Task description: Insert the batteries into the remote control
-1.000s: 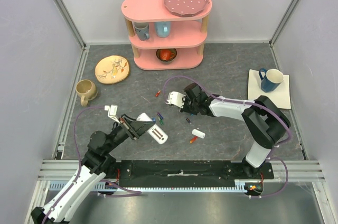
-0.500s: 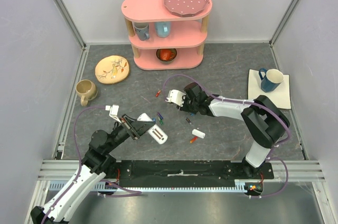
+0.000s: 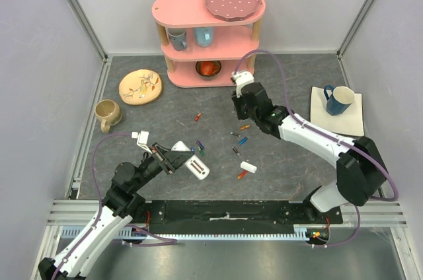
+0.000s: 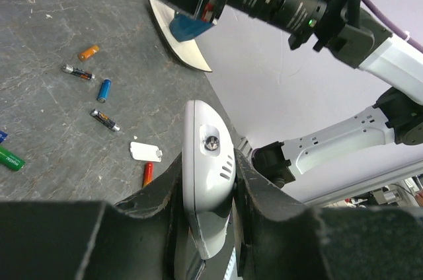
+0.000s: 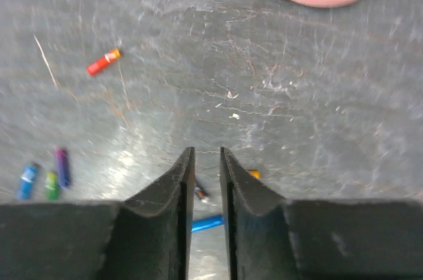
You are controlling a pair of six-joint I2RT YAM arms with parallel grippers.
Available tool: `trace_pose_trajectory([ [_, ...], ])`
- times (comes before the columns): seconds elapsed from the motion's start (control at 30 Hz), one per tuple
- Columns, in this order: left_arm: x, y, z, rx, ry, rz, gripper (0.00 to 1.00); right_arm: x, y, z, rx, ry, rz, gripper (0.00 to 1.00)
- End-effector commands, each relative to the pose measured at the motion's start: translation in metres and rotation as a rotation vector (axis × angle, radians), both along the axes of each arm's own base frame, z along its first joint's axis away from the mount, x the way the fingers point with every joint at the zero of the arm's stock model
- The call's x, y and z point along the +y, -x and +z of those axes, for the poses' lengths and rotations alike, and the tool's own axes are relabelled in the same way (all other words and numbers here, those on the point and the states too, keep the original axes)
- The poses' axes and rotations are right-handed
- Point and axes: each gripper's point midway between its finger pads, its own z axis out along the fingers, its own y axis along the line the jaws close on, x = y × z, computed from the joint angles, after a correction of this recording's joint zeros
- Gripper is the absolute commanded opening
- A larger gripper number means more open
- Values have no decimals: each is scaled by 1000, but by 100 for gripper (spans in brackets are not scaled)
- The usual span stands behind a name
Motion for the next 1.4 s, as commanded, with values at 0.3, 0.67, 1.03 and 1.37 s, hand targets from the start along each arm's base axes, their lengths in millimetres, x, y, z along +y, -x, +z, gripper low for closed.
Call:
trace_pose_trajectory([
  [0.3,2,-9,-46,105,-35,42,2,1,20,-36,319,-400,-588,73],
  [0.67,4,-11,-53,123,-67,56,2,-5,28,-83,372,-352,-759,59],
  [1.03,4,-11,-55,113,-88,54,2,1,26,-104,399,-293,-770,65],
  [1.37,4,-12,-56,112,-105,53,2,5,24,-114,400,-273,-779,66],
])
